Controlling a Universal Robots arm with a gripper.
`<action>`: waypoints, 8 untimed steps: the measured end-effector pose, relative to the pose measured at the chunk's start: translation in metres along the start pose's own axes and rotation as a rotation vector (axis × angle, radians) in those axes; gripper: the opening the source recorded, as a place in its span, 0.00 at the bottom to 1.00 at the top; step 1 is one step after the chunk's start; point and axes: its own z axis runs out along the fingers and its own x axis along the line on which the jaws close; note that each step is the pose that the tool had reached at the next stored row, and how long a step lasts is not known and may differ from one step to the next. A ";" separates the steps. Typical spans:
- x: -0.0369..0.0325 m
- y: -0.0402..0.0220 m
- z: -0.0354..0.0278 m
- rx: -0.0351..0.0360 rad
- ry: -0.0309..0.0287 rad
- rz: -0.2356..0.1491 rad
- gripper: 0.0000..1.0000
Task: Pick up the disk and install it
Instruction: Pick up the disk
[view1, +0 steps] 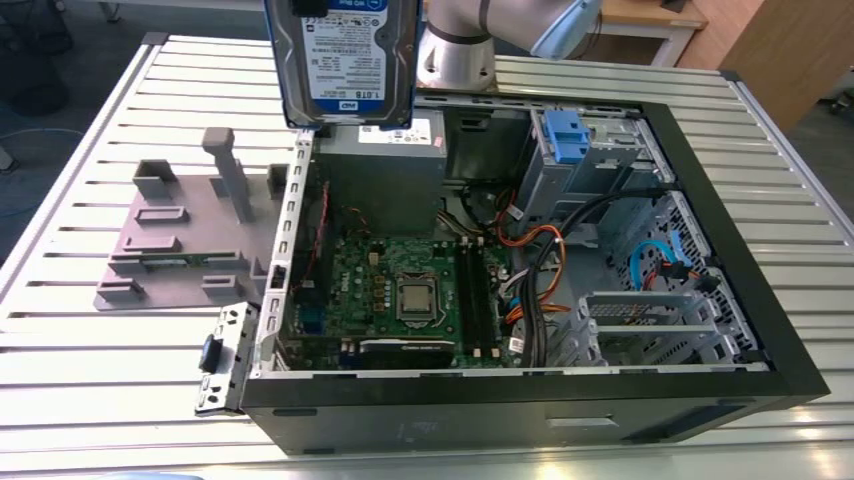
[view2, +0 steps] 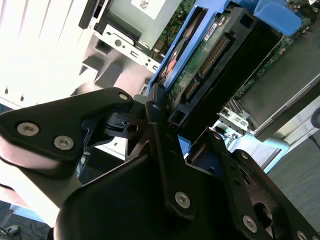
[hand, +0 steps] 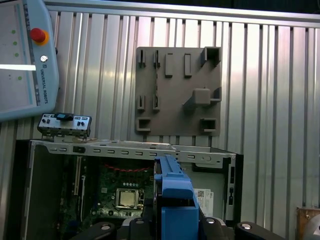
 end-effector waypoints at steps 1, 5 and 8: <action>0.0002 0.0000 0.0000 0.0000 0.0000 0.000 0.37; 0.0010 0.0000 0.0000 0.0000 0.0000 0.000 0.37; 0.0031 0.0001 0.0004 -0.0001 0.0011 0.000 0.37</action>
